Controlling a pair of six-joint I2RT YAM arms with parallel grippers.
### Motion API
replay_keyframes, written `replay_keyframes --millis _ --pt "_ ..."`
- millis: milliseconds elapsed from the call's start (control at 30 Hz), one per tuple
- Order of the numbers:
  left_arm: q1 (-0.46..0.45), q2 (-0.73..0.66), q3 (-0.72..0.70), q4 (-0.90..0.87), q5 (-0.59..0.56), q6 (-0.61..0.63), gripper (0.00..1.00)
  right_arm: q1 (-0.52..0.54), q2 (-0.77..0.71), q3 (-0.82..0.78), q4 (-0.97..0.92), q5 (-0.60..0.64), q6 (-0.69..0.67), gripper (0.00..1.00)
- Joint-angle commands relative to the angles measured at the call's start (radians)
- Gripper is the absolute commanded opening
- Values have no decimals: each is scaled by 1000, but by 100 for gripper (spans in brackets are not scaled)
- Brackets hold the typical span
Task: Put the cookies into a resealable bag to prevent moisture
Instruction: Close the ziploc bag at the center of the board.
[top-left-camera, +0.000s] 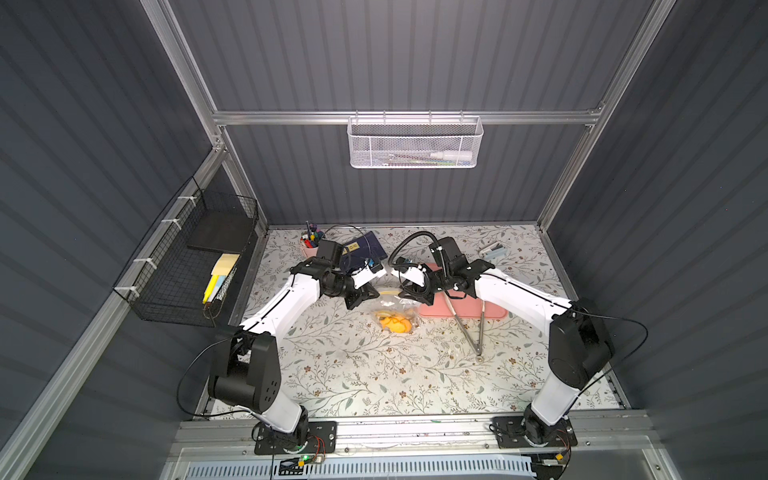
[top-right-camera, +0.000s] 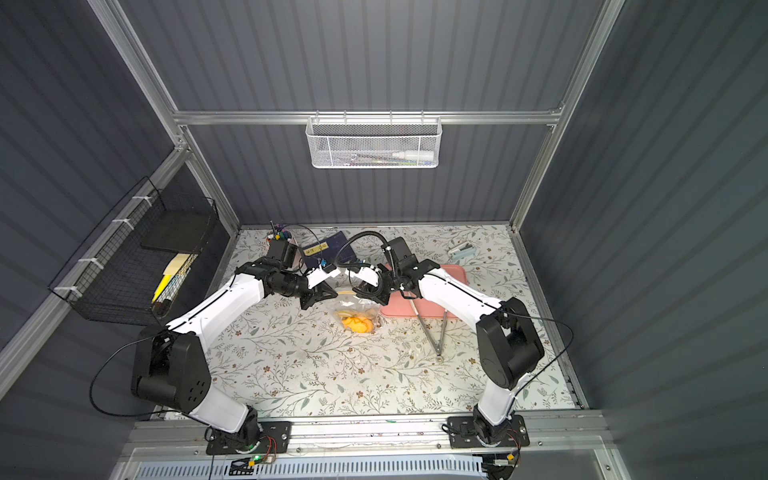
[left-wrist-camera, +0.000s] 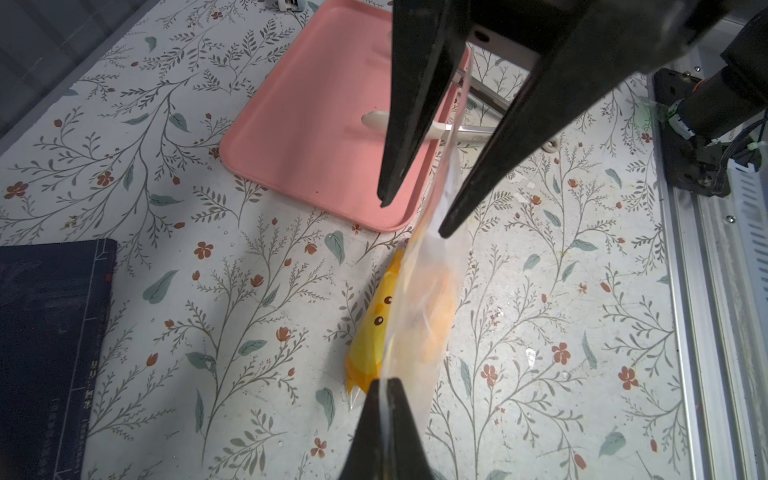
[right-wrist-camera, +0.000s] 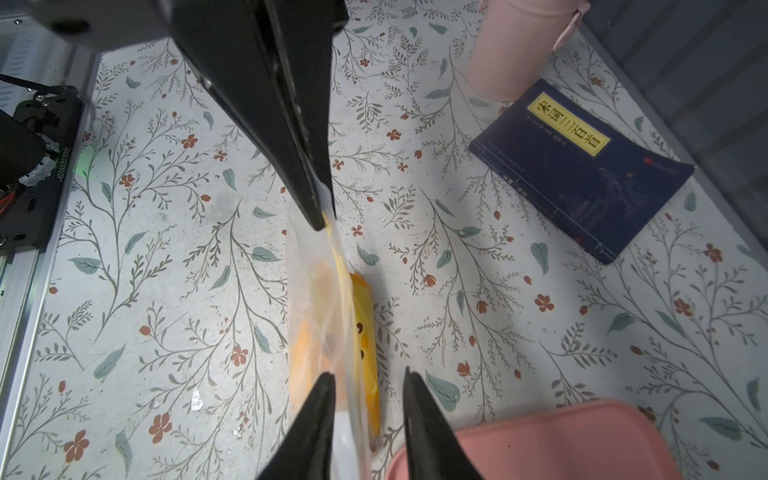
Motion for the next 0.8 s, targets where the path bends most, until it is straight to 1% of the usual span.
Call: replay_keyframes --millis 0,133,167,233,267,300,333,367,500,533,567,633,667,733,767 --pt "6 22 28 -26 28 -3 0 20 28 18 28 -23 22 29" --pt "7 25 31 -26 35 3 0 25 54 46 13 -18 17 5" --pt "8 25 32 -24 33 2 0 27 56 49 9 -18 11 1" --pt "8 25 30 -20 34 1 0 28 57 48 13 -25 11 0" --pt "8 24 27 -19 37 3 0 28 57 45 19 -25 15 7" --pt "9 22 28 -19 39 2 0 28 57 40 33 -20 27 24" --pt "9 22 26 -18 41 2 0 28 57 37 46 -19 35 33" --pt "9 22 26 -17 42 3 0 29 60 36 50 -20 36 36" --pt "11 22 22 -7 61 -2 0 35 81 46 65 -21 46 37" --pt "12 20 18 -3 65 -4 0 38 84 46 72 -21 50 36" --pt "11 21 16 0 67 -5 0 40 85 46 79 -20 54 31" --pt "13 18 14 9 75 -10 0 40 89 41 100 -19 64 11" --pt "16 15 10 14 80 -14 0 41 90 39 103 -19 65 5" --pt "24 1 -6 36 85 -32 1 38 83 27 117 -15 64 0" --pt "30 -7 -14 43 85 -35 4 36 77 18 129 -16 66 0"
